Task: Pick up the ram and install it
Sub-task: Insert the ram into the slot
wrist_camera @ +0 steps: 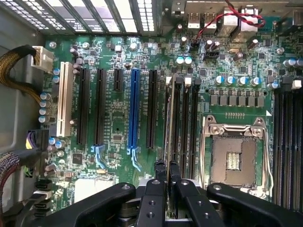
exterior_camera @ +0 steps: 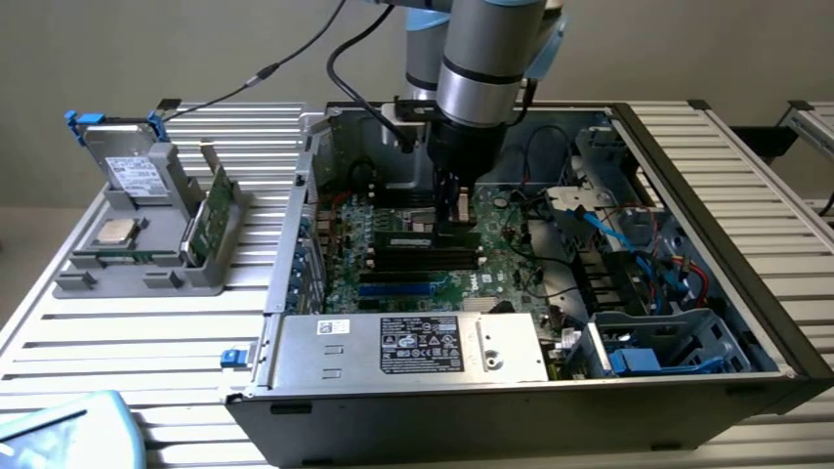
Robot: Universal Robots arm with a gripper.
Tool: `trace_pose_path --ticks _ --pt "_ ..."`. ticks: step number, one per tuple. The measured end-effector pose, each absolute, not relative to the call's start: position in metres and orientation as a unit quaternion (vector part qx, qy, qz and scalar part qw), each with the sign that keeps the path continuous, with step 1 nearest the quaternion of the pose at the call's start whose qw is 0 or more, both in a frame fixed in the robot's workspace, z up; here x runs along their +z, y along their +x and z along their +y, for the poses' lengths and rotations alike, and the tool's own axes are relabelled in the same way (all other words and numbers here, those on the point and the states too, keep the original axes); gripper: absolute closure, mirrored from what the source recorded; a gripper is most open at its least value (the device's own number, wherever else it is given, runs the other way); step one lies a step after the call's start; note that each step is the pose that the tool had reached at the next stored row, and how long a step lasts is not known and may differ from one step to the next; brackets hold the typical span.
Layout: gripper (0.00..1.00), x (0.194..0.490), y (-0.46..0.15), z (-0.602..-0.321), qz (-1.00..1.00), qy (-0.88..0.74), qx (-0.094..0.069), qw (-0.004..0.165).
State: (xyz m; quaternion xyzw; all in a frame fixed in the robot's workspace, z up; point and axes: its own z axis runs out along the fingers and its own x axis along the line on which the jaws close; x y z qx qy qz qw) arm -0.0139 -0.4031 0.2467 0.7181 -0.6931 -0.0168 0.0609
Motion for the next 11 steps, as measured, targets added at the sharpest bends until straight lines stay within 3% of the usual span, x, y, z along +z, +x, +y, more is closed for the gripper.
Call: trace_pose_path --ticks 11 --pt "0.87 0.2408 -0.0139 -0.3979 -0.688 0.723 -0.014 0.064"
